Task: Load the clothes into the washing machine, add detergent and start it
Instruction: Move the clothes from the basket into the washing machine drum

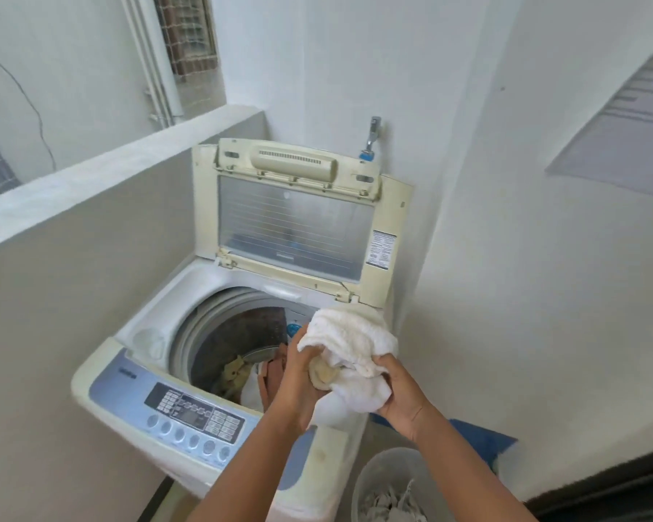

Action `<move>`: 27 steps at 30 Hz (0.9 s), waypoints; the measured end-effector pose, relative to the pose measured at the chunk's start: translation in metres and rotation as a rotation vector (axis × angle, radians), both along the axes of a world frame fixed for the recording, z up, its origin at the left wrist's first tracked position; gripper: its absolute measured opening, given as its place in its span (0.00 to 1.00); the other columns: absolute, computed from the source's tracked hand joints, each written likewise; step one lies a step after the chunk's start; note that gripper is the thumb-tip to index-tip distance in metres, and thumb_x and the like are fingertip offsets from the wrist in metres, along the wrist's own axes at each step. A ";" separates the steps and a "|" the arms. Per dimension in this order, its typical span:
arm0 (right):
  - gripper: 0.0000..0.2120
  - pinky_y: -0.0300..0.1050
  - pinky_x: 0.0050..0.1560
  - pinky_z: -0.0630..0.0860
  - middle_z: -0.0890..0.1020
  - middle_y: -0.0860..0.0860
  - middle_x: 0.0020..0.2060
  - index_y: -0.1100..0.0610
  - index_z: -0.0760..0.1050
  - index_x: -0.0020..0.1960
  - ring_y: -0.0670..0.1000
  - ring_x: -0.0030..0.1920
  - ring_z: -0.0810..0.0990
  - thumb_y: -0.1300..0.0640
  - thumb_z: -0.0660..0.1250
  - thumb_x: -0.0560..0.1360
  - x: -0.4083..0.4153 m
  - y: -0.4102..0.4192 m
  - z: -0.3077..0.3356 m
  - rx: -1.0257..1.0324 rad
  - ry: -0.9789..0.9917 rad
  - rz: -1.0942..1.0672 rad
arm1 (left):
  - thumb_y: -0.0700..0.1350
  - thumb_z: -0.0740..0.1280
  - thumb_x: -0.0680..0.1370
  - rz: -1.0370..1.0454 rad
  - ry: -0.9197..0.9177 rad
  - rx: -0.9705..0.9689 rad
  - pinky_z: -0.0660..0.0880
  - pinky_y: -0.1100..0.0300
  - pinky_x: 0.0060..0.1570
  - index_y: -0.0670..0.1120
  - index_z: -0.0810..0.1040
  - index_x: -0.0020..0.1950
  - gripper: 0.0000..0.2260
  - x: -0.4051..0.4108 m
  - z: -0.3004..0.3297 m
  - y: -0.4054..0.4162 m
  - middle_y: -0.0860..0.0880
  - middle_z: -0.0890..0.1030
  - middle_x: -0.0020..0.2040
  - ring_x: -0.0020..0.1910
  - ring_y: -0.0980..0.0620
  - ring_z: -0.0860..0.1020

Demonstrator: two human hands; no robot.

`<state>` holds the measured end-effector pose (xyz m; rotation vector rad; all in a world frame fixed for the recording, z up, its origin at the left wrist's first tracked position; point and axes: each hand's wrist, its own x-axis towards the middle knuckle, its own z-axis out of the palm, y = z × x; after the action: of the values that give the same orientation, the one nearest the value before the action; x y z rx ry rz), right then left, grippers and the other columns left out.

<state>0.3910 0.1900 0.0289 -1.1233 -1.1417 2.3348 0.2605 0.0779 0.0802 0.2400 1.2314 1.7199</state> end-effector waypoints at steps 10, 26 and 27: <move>0.26 0.58 0.49 0.82 0.84 0.55 0.57 0.49 0.74 0.67 0.58 0.57 0.83 0.49 0.70 0.69 -0.098 -0.014 -0.017 -0.006 -0.107 0.029 | 0.57 0.59 0.81 0.007 -0.034 -0.136 0.79 0.48 0.48 0.42 0.77 0.63 0.21 -0.097 -0.011 -0.018 0.39 0.82 0.54 0.51 0.42 0.82; 0.36 0.58 0.59 0.78 0.75 0.53 0.64 0.49 0.60 0.74 0.57 0.60 0.77 0.47 0.72 0.71 -0.224 -0.043 -0.087 -0.029 -0.528 -0.012 | 0.50 0.66 0.79 -0.190 -0.015 -0.430 0.81 0.46 0.47 0.51 0.67 0.64 0.16 -0.248 -0.106 -0.012 0.45 0.76 0.58 0.56 0.43 0.77; 0.35 0.57 0.59 0.78 0.75 0.53 0.64 0.50 0.59 0.74 0.57 0.59 0.77 0.47 0.70 0.72 -0.226 -0.046 -0.089 -0.026 -0.557 -0.010 | 0.51 0.67 0.79 -0.208 0.004 -0.493 0.81 0.48 0.44 0.52 0.66 0.66 0.18 -0.252 -0.113 -0.013 0.45 0.74 0.60 0.56 0.43 0.76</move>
<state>0.1646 0.1438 -0.0601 -1.8556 -1.2671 2.0851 0.0087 0.0654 -0.0326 0.0717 1.5318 1.1966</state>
